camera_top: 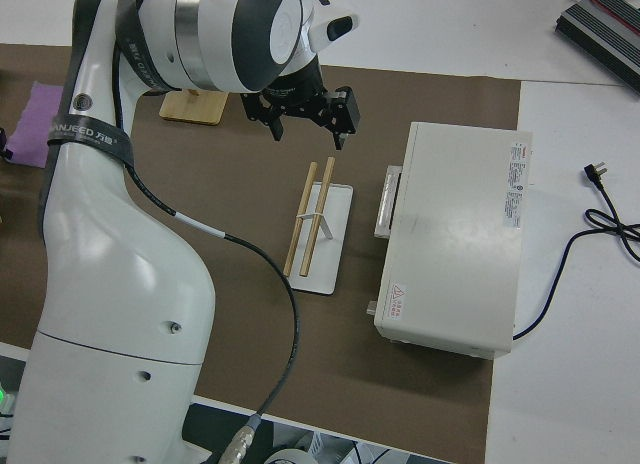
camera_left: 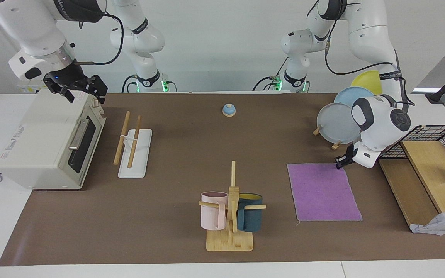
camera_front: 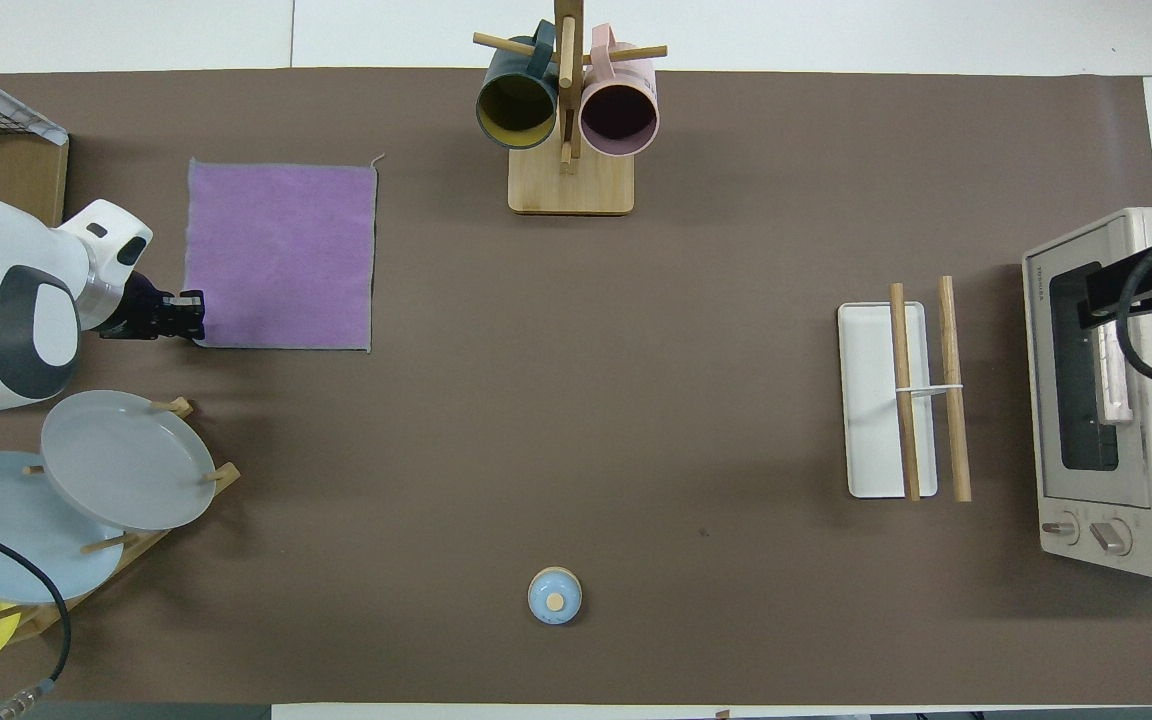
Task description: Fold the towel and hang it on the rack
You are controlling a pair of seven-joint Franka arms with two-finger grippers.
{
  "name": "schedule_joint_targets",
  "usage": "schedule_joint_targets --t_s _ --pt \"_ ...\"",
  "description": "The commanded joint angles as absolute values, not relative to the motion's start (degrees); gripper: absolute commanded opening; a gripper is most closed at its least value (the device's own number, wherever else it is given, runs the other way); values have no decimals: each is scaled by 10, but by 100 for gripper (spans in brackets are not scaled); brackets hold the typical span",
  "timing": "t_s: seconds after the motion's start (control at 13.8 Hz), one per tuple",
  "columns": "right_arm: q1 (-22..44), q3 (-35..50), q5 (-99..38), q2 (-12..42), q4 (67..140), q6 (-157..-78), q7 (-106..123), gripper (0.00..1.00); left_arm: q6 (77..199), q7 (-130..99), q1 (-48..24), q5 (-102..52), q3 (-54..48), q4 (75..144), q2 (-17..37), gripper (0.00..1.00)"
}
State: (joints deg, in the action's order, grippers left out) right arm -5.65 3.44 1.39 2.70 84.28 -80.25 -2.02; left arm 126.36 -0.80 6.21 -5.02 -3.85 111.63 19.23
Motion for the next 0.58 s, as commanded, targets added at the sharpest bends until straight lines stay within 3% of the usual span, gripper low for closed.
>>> schedule_joint_targets --t_s 0.0,0.22,0.51 --pt "-65 39 6 14 860 -809 -8 100 1267 38 54 -49 -35 1119 172 0" --pt "-64 39 6 14 860 -809 -8 100 1250 79 15 9 -38 1106 138 0" --pt "-65 39 6 13 860 -809 -8 100 1201 72 -148 119 -40 1091 120 0"
